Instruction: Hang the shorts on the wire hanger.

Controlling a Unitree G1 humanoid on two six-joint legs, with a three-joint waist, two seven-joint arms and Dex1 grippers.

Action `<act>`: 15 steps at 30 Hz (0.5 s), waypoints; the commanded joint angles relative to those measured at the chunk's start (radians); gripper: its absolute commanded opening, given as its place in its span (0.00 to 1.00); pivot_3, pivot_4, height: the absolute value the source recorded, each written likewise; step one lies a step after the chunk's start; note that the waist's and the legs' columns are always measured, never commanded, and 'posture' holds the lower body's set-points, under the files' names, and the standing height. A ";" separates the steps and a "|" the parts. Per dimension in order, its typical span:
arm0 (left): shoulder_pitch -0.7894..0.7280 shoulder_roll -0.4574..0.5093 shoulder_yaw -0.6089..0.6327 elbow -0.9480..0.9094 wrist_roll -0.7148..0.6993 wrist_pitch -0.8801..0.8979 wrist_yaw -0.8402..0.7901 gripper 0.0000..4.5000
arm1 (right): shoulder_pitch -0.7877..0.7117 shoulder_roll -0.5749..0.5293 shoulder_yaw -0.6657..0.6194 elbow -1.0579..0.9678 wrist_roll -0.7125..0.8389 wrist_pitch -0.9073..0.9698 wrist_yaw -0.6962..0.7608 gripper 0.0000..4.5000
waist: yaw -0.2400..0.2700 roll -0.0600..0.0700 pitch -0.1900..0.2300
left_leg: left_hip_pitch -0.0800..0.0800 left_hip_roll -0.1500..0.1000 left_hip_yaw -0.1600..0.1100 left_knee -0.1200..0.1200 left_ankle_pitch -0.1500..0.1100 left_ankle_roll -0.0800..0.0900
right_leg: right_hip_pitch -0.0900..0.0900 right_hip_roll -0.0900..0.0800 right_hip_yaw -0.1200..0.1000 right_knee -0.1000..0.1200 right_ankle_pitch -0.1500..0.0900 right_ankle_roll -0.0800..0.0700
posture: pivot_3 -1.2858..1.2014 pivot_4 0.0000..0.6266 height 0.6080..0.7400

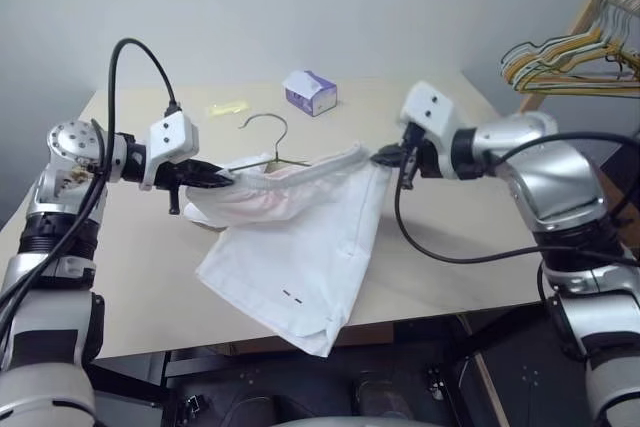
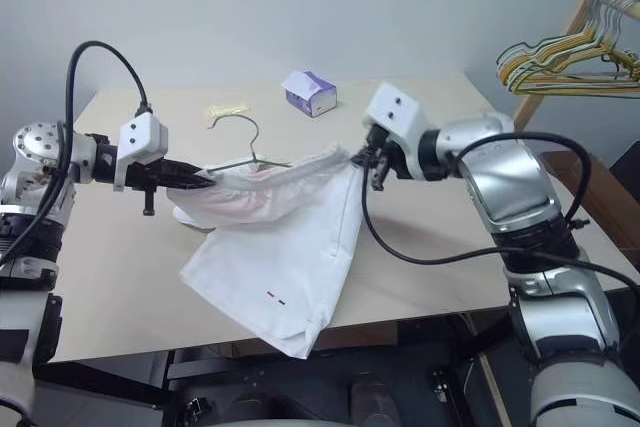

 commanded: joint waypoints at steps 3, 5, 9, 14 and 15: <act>-0.046 -0.008 0.044 -0.047 -0.035 0.010 0.011 0.00 | -0.075 -0.001 0.061 -0.042 -0.064 -0.031 0.015 0.01 | 0.001 0.000 0.000 | -0.001 0.000 0.000 0.000 0.000 0.000 | 0.000 0.000 -0.001 0.000 0.000 0.000 | 0.49 0.00 1.00; -0.046 -0.011 0.050 -0.054 -0.039 0.011 0.015 0.00 | -0.073 -0.003 0.087 -0.034 -0.102 -0.095 0.017 0.01 | 0.001 0.000 0.000 | -0.001 0.000 0.000 0.001 0.000 0.000 | 0.000 -0.001 -0.001 0.000 0.000 0.000 | 0.49 0.00 1.00; -0.034 -0.006 0.054 -0.083 -0.058 0.018 -0.002 0.00 | -0.054 0.014 0.108 -0.012 -0.171 -0.197 -0.010 0.01 | 0.000 0.000 0.000 | -0.002 0.000 0.000 0.001 0.000 0.000 | -0.001 0.000 -0.001 0.000 0.000 0.000 | 0.49 0.00 1.00; -0.007 -0.010 0.048 -0.120 -0.057 0.018 0.012 0.00 | -0.029 0.018 0.105 -0.005 -0.207 -0.328 0.014 0.01 | -0.002 0.000 0.000 | -0.001 0.000 0.000 0.001 0.000 0.000 | -0.001 0.000 -0.001 0.000 0.000 0.000 | 0.49 0.00 1.00; -0.004 -0.011 0.049 -0.123 -0.058 0.017 0.014 0.00 | -0.021 0.014 0.108 -0.005 -0.220 -0.358 0.018 0.01 | -0.002 0.000 0.000 | -0.001 0.000 0.000 0.001 0.000 0.000 | -0.001 0.000 -0.001 0.000 0.000 0.000 | 0.49 0.00 1.00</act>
